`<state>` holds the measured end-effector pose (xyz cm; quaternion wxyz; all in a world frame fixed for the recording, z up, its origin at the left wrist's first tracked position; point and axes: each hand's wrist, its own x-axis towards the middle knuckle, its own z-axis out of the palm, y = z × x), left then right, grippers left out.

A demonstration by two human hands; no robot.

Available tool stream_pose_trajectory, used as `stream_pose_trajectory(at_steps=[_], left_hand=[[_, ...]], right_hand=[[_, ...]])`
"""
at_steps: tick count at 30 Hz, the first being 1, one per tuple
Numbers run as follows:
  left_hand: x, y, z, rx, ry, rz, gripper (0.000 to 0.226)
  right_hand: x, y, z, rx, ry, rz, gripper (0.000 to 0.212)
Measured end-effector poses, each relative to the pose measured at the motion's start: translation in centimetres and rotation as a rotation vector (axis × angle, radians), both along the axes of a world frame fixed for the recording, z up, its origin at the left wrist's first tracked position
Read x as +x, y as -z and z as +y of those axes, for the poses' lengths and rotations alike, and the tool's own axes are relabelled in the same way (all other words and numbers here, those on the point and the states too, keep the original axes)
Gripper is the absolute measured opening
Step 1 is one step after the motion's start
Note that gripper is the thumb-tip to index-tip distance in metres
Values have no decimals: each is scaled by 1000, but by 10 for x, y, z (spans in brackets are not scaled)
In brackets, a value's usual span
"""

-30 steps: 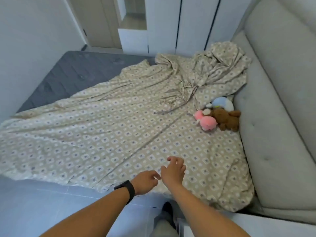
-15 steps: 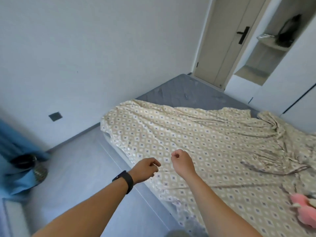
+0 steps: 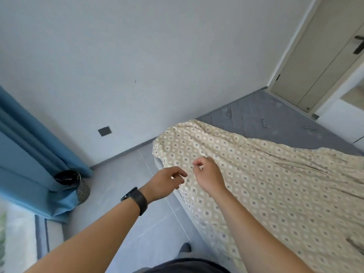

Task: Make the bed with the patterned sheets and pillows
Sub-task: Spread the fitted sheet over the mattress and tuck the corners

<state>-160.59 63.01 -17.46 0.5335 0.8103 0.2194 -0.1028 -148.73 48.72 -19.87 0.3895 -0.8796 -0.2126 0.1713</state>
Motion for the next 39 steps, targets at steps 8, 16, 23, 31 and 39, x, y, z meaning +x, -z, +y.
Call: stream_pose_trajectory(at_steps=[8,16,23,31,39], left_hand=[[76,-5,144,-32,-15,-33,19],[155,17,287,-43,234,23,19],[252,-9,341,0,446,14,19],[376,10,333,-21,672,56,22],[475,21,324,-2,945,121,21]], right_hand=[[79,-16,121,-71,-7,-96,13],[130,-12,226,-96,236,-89,13],[160,-21,272,-109,475,-132,14],[227,-6,275,-121,706,-106,16],[266,-12,280,-163,975,-114,16]])
